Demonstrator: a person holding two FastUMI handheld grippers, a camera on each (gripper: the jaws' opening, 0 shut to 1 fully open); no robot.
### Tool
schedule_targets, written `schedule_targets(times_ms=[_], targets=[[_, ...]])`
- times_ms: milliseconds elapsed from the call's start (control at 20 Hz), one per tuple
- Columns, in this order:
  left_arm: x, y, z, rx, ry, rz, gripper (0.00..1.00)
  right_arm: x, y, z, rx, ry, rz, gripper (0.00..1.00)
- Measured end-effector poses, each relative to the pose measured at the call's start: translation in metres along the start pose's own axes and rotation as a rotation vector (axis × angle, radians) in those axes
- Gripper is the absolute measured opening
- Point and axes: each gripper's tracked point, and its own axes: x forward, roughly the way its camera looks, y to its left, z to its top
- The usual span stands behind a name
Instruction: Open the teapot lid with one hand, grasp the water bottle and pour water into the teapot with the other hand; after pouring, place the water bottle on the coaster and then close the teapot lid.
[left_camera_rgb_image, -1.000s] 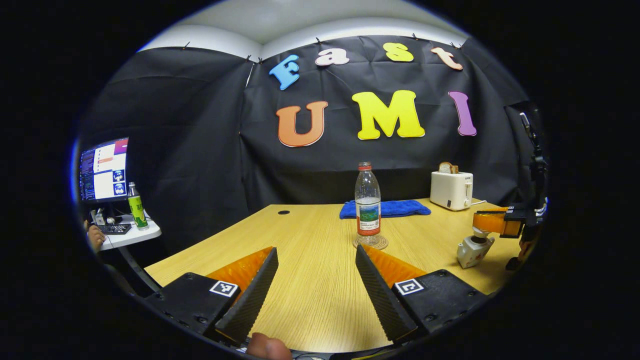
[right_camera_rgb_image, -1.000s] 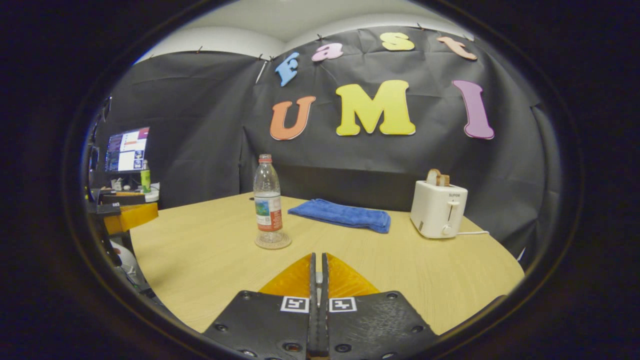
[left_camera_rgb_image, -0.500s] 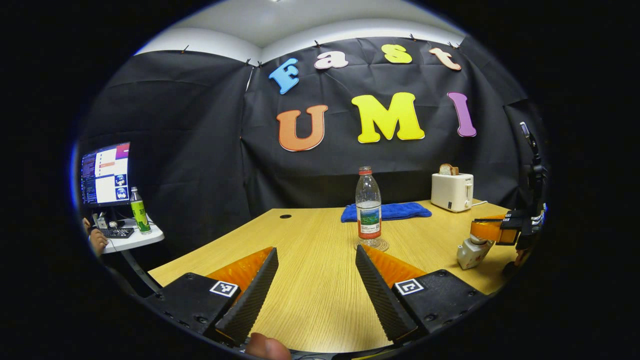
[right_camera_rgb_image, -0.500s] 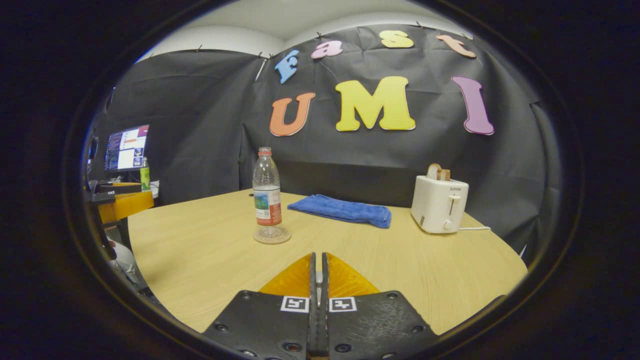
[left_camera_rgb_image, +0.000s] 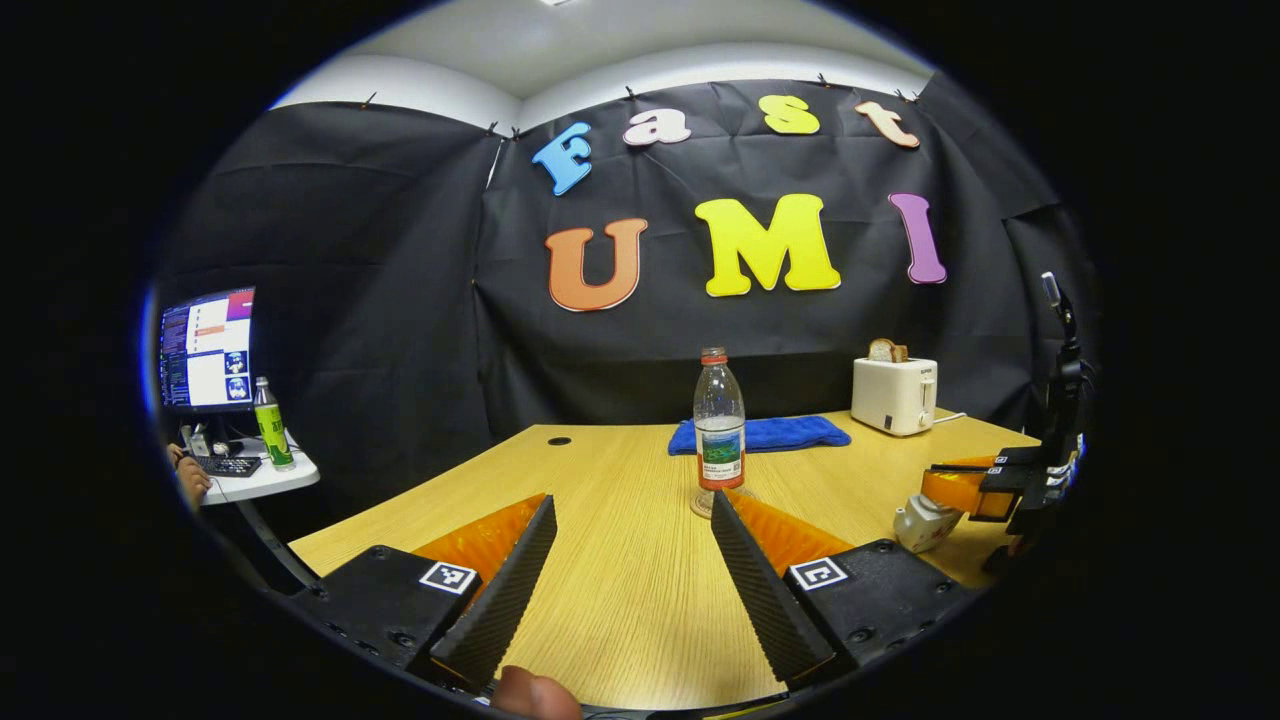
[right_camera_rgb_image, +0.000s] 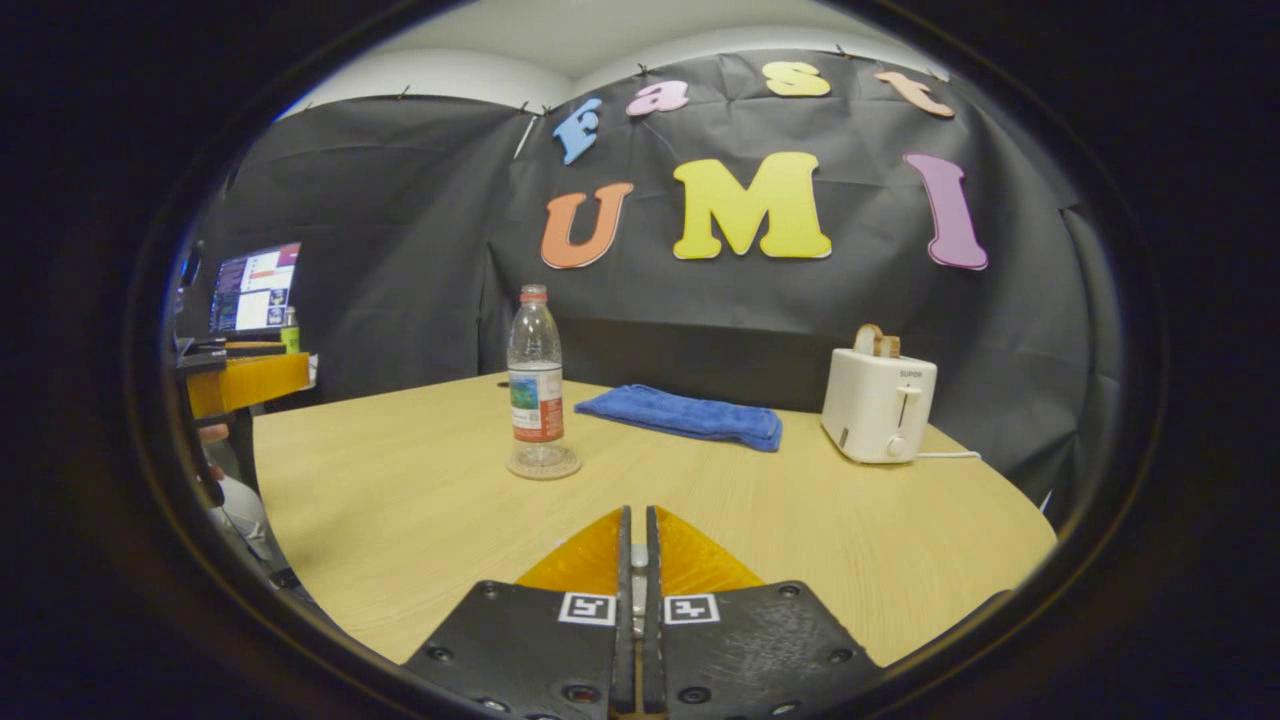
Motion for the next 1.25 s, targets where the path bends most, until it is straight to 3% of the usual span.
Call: schedule_targets(times_ms=[150, 250, 300, 450, 500, 850, 1200, 1250], targets=[[0.001, -0.009, 0.008, -0.011, -0.009, -0.01, 0.98, -0.003, -0.002, 0.008, 0.006, -0.019, -0.021, 0.1], [0.004, -0.019, 0.017, -0.025, -0.018, -0.021, 0.98, -0.01, -0.008, 0.019, 0.034, -0.049, -0.05, 0.37], [0.006, -0.024, 0.022, -0.042, -0.023, -0.028, 0.98, -0.014, -0.013, 0.027, 0.05, -0.066, -0.076, 0.62], [0.006, -0.053, 0.044, -0.113, -0.037, -0.087, 0.98, -0.036, -0.038, 0.05, 0.066, -0.096, -0.177, 0.92], [0.007, -0.059, 0.054, -0.125, -0.048, -0.098, 0.98, -0.047, -0.048, 0.058, 0.057, -0.1, -0.213, 0.96], [-0.005, -0.08, 0.088, -0.058, -0.109, -0.131, 0.97, -0.119, -0.069, 0.099, -0.005, -0.15, -0.362, 0.96], [-0.027, -0.093, 0.106, -0.018, -0.139, -0.17, 0.97, -0.144, -0.048, 0.105, 0.02, -0.178, -0.388, 0.97], [-0.026, -0.093, 0.108, -0.014, -0.145, -0.17, 0.97, -0.145, -0.049, 0.108, 0.024, -0.188, -0.391, 0.93]])
